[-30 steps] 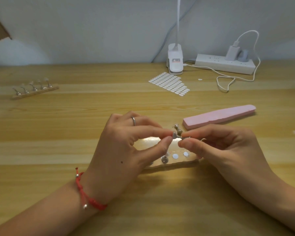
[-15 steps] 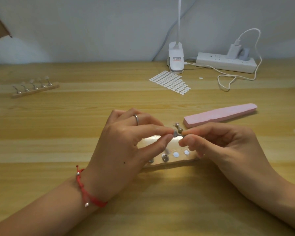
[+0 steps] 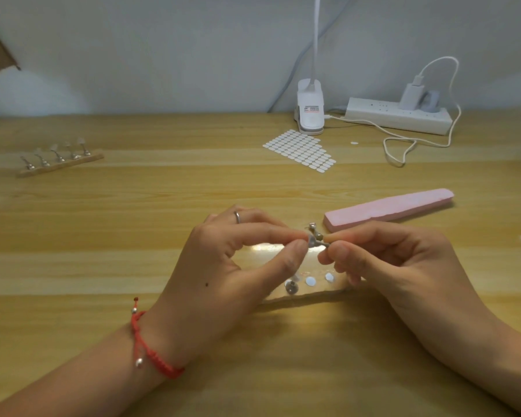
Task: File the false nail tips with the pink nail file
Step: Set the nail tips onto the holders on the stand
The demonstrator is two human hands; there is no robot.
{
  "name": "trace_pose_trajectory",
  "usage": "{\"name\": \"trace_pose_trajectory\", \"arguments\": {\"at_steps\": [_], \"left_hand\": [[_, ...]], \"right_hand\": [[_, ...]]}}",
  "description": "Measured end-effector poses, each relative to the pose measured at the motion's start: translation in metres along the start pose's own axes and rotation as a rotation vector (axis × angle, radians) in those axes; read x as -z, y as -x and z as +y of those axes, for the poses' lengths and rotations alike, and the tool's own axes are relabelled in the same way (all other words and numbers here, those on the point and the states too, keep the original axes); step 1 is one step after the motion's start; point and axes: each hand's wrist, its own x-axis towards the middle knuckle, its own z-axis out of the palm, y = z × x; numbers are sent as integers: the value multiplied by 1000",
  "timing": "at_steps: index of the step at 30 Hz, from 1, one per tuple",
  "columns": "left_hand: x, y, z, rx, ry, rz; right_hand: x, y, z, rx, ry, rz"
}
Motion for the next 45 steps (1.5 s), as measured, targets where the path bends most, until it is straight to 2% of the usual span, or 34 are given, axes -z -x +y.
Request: {"name": "trace_pose_trajectory", "arguments": {"at_steps": [5, 8, 22, 29, 45], "left_hand": [[0, -4, -1, 115, 118, -15], [0, -4, -1, 120, 118, -20], [3, -3, 2, -83, -279, 12], [5, -3, 1, -22, -132, -6], [5, -5, -1, -29, -89, -39]], "right_hand": [[1, 0, 2, 8, 23, -1], [1, 1, 2, 19, 30, 7], [-2, 3, 1, 133, 122, -27], [-1, 2, 1, 26, 51, 8], [-2, 3, 1, 59, 77, -50]]}}
